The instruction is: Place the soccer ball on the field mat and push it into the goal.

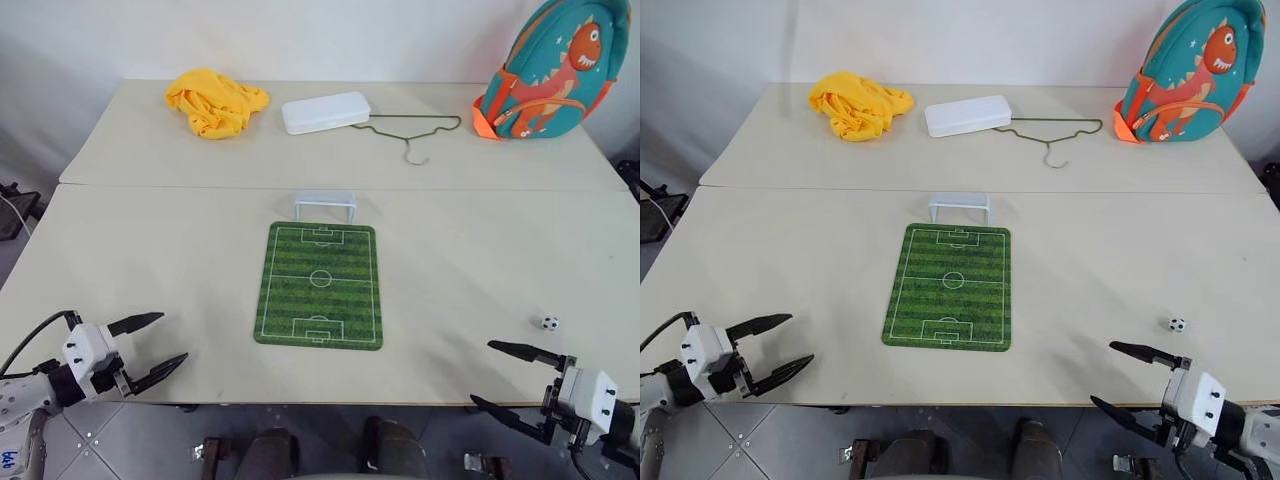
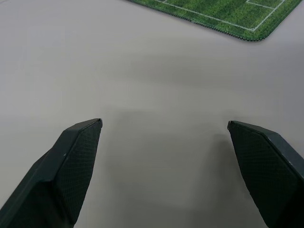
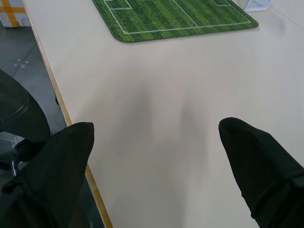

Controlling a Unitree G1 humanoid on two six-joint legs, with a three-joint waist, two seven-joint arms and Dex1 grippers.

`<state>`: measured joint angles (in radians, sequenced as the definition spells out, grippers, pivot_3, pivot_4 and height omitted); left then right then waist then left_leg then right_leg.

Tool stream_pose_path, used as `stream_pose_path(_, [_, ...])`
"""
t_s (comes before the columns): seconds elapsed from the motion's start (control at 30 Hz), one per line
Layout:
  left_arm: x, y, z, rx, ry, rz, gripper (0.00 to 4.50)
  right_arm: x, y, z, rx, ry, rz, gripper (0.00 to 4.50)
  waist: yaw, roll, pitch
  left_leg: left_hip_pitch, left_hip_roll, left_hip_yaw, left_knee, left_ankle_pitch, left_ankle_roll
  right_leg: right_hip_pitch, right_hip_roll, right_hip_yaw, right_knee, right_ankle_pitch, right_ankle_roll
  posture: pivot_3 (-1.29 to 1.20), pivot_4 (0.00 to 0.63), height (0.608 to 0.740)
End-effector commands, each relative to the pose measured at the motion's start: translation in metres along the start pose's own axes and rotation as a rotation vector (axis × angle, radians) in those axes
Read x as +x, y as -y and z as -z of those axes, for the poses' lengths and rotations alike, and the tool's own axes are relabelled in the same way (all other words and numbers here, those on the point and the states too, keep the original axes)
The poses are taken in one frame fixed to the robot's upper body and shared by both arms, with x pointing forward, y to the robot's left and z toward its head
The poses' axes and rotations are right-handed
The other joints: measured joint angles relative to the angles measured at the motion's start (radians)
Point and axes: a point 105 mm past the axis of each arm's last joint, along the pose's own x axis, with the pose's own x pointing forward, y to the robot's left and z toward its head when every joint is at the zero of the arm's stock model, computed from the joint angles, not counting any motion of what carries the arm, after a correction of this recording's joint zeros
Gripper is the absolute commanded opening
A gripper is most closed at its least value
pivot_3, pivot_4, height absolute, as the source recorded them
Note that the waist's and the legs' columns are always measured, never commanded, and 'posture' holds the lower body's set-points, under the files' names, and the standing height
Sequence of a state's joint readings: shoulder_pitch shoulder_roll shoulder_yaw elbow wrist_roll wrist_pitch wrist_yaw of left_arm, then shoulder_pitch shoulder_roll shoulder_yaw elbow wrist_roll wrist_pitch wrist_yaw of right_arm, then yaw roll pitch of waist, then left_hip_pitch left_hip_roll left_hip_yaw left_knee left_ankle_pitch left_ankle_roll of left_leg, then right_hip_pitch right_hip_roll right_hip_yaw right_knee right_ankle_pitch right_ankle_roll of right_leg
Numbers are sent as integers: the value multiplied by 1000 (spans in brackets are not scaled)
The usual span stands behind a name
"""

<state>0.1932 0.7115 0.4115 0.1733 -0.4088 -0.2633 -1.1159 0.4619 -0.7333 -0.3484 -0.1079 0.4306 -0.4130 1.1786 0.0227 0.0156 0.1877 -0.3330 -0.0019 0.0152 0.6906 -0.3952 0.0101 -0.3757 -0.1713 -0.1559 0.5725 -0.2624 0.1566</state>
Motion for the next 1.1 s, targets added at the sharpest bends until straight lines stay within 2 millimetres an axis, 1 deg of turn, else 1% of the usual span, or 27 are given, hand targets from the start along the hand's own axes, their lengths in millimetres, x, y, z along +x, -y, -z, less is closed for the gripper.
stream_pose_path(0.03, [1,-3,-7,30,10,20,4500,6,-1,-7,-9,40,0,4447,0,0,0,0,0,0,0,0,0,0,0,0,0,0,0,0,150,740])
stream_pose_path(0.07, [3,-2,-11,10,23,31,4500,7,1,-10,-4,51,10,4447,0,0,0,0,0,0,0,0,0,0,0,0,0,0,0,0,150,740])
stream_pose_path(0.1, [4,-3,-20,-24,69,51,4500,6,4,-15,4,68,31,4447,1,0,0,0,0,0,0,0,0,0,0,0,0,0,0,0,150,740])
stream_pose_path(0.17, [13,-3,-49,-99,186,140,4500,-2,15,-28,36,101,125,4447,4,0,0,-1,0,0,1,0,0,-1,0,0,1,0,0,0,150,740])
stream_pose_path(0.23, [18,-1,-67,-147,262,205,4500,-9,23,-35,58,114,199,4447,9,0,0,-2,0,-2,5,0,0,-1,0,0,2,0,0,0,150,740])
stream_pose_path(0.3, [29,2,-79,-133,294,258,4500,-20,32,-38,95,125,308,4447,8,1,0,-2,1,-2,7,-2,0,0,0,1,4,0,0,0,150,740])
stream_pose_path(0.33, [36,5,-87,-126,316,295,4500,-30,37,-38,106,118,372,4447,6,1,0,-2,0,-3,7,-2,0,0,0,1,4,0,0,0,150,740])
stream_pose_path(0.4, [52,17,-104,-101,374,412,4500,-66,48,-29,126,65,567,4447,11,2,0,-2,0,-2,7,-2,0,0,0,1,4,0,0,0,150,740])
stream_pose_path(0.47, [61,25,-111,-75,392,488,4500,-92,52,-22,144,21,683,4447,7,2,0,-2,0,-1,7,-2,0,0,0,1,4,0,0,0,150,740])
stream_pose_path(0.5, [65,27,-113,-74,405,508,4500,-106,52,-14,159,-16,728,4447,4,2,0,-2,0,0,7,-2,0,0,0,2,4,0,0,0,150,740])
stream_pose_path(0.6, [69,30,-113,-71,411,542,4500,-131,47,4,208,-97,774,4447,-6,2,0,-1,1,2,6,-2,0,0,2,3,3,0,0,0,150,740])
stream_pose_path(0.67, [71,31,-111,-76,406,557,4500,-137,46,12,234,-117,782,4447,-14,2,0,0,2,5,5,-3,0,0,3,6,4,0,0,0,150,740])
stream_pose_path(0.73, [73,32,-109,-85,397,571,4500,-135,48,15,236,-125,758,4447,-22,3,0,0,2,9,4,-3,0,0,3,10,5,0,0,0,150,740])
stream_pose_path(0.83, [75,31,-109,-90,397,569,4500,-120,62,13,239,-104,700,4447,-29,2,0,4,2,13,4,-3,1,0,3,17,6,0,0,0,150,740])
stream_pose_path(0.87, [77,31,-110,-92,397,565,4500,-114,67,11,239,-94,680,4447,-30,2,0,7,2,14,4,-4,2,0,4,22,7,0,0,0,150,740])
stream_pose_path(0.93, [80,33,-116,-100,414,560,4500,-102,85,11,241,-105,663,4447,-28,2,0,11,2,15,4,-5,3,0,4,27,10,0,0,0,150,740])
stream_pose_path(1.0, [81,35,-120,-115,428,562,4500,-92,99,13,261,-112,649,4447,-26,2,0,14,2,16,4,-5,3,0,4,28,11,0,0,0,150,740])
stream_pose_path(1.1, [84,38,-125,-116,440,569,4500,-77,114,19,298,-124,621,4447,-20,2,0,14,3,16,6,-6,2,-3,4,27,12,0,0,0,150,740])
